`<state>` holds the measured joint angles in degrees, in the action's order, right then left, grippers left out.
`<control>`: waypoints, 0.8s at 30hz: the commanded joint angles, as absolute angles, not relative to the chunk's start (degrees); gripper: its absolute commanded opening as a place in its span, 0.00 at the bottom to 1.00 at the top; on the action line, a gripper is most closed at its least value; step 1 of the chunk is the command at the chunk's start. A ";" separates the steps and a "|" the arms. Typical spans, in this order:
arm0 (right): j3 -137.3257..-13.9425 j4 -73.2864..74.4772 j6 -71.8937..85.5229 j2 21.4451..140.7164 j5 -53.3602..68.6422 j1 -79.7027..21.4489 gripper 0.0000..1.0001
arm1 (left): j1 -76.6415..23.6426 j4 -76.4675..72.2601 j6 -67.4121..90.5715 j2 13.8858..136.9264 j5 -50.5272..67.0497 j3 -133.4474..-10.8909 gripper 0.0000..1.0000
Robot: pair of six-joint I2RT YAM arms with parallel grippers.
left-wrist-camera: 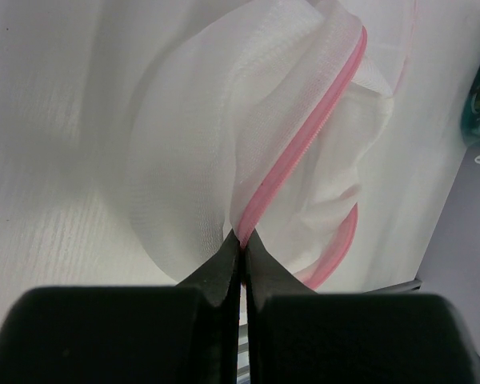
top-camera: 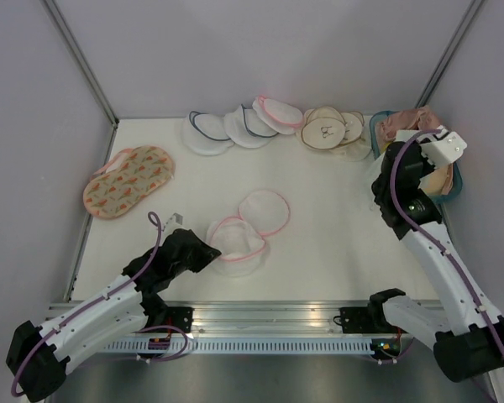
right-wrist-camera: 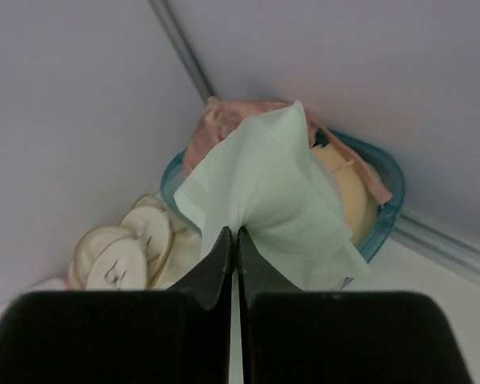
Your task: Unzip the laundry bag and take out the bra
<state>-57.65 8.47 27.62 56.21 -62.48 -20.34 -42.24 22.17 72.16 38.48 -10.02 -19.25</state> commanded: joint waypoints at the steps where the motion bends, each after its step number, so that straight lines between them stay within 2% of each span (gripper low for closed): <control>1: -61.61 8.79 29.79 59.84 -55.39 -9.27 0.00 | -42.36 20.48 69.87 38.06 -9.14 -21.53 0.02; 7: -68.37 5.19 32.78 70.54 -43.18 7.26 0.00 | -42.36 21.01 69.96 37.62 -8.79 -21.80 0.02; 10: -72.15 3.87 33.39 75.92 -39.12 12.02 0.00 | -42.28 21.27 69.96 38.05 -8.61 -22.15 0.02; 16: -77.25 -2.63 34.80 88.32 -31.83 14.76 0.00 | -42.28 22.58 69.87 37.97 -8.61 -23.11 0.02; 19: -79.27 -10.17 35.68 92.28 -23.57 15.55 0.00 | -42.28 23.81 69.79 37.79 -9.14 -23.64 0.02; 24: -90.34 -11.68 38.58 99.48 -13.46 16.26 0.00 | -42.28 24.78 70.31 37.62 -9.49 -23.99 0.02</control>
<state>-83.00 -3.68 35.79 98.85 -22.28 15.64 -42.24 24.03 71.94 37.93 -8.91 -21.63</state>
